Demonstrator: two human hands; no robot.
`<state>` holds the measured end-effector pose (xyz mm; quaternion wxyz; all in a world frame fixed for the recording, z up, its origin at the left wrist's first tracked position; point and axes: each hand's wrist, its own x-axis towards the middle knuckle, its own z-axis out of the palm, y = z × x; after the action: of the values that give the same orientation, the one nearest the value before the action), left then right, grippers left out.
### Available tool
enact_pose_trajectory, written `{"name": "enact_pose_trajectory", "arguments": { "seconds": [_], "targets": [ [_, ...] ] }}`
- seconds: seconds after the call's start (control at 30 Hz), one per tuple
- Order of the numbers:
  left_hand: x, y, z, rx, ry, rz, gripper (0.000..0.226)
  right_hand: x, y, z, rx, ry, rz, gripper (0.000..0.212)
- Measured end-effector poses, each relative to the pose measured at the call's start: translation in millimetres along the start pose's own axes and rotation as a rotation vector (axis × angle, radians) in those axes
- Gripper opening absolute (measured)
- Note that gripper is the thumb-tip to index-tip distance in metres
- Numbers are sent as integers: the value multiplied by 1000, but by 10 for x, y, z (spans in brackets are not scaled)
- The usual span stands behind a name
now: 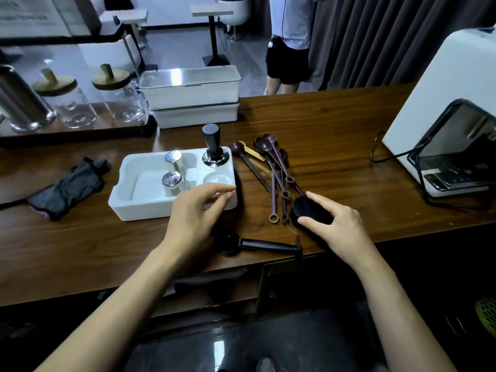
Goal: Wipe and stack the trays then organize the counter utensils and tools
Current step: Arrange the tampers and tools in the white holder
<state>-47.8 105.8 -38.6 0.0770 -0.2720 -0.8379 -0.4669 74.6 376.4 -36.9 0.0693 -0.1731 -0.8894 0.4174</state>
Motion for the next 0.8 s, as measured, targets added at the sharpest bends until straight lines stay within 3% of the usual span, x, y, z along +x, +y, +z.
{"name": "enact_pose_trajectory", "arguments": {
  "seconds": [0.2, 0.47, 0.8],
  "targets": [
    [-45, -92, -115, 82, 78, -44, 16, 183, -213, -31, 9, 9, -27, 69],
    [-127, -215, -289, 127, 122, -93, 18, 424, -895, 461, 14, -44, -210, 69],
    [-235, -433, -490, 213, 176, -107, 16, 609, -1372, 947, -37, -57, -291, 64]
  ]
}}
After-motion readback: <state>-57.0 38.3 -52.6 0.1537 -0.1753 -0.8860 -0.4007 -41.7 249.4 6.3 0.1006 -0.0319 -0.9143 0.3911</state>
